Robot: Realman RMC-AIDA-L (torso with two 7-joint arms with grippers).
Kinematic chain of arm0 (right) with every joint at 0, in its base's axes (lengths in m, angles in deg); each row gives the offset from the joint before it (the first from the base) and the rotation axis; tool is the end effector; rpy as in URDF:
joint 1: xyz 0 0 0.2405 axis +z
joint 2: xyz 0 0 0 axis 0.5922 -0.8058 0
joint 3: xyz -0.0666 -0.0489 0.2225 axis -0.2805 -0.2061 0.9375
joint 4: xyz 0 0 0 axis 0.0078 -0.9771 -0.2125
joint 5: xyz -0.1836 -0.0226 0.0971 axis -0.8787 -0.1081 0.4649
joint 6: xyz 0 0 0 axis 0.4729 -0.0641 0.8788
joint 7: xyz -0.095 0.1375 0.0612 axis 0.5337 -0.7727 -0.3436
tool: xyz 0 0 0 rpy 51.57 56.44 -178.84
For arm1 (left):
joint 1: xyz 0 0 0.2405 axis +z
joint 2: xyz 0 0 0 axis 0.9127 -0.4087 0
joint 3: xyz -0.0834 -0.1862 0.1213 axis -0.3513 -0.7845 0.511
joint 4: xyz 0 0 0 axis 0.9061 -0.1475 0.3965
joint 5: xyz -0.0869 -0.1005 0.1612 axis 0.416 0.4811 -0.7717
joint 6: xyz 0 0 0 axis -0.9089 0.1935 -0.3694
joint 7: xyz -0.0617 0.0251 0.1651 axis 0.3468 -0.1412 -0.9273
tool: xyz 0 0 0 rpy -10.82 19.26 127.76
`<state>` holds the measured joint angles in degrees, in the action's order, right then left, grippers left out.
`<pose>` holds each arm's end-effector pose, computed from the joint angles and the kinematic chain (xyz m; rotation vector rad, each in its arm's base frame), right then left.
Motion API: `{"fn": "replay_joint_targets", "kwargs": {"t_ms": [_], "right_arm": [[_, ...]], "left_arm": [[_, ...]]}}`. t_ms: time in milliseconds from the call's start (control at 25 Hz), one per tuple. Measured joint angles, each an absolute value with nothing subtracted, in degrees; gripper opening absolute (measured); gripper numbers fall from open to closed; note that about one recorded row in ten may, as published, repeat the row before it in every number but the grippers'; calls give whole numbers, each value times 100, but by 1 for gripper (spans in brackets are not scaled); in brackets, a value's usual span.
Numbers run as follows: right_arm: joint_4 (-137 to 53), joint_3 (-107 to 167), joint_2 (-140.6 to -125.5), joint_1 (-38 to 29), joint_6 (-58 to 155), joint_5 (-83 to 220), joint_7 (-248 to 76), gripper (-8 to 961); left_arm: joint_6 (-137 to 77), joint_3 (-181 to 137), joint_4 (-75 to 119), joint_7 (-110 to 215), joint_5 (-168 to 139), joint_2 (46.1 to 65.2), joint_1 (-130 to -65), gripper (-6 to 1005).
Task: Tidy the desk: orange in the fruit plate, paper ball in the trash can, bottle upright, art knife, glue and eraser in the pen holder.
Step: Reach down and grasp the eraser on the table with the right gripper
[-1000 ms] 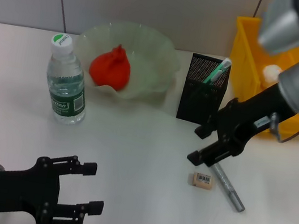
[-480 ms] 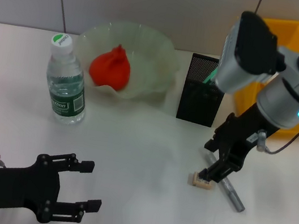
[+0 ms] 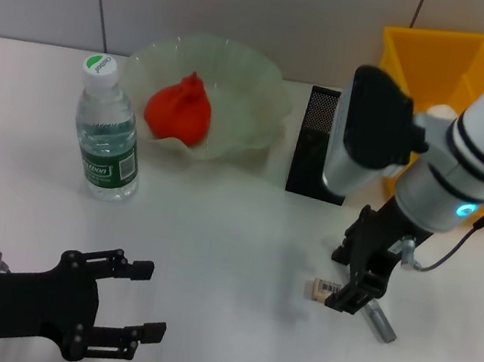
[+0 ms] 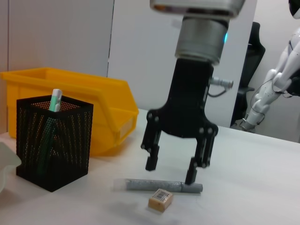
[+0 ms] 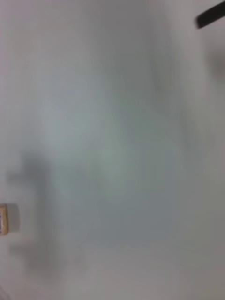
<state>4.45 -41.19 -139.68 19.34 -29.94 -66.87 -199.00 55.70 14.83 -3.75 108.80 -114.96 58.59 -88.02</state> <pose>0.1550 0.3740 -0.0671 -2.9627 0.1755 -0.8246 -0.2719 0.2653 -0.0446 -2.7775 -0.4220 -0.7547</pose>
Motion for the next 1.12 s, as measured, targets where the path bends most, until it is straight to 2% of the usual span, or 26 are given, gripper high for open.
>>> {"fn": "replay_joint_targets", "kwargs": {"t_ms": [280,1120], "right_arm": [[173,-4374,-13990,1932,-2626,-6600,-19838,555],[-6,-4649,-13998,1904,-2231,-6509,-19806,471]], "left_arm": [[5570,1473,-352,10891,-11476,5860,-8786,788],[5534,1463,-342,10947,-11441,5877,-8784,787]]}}
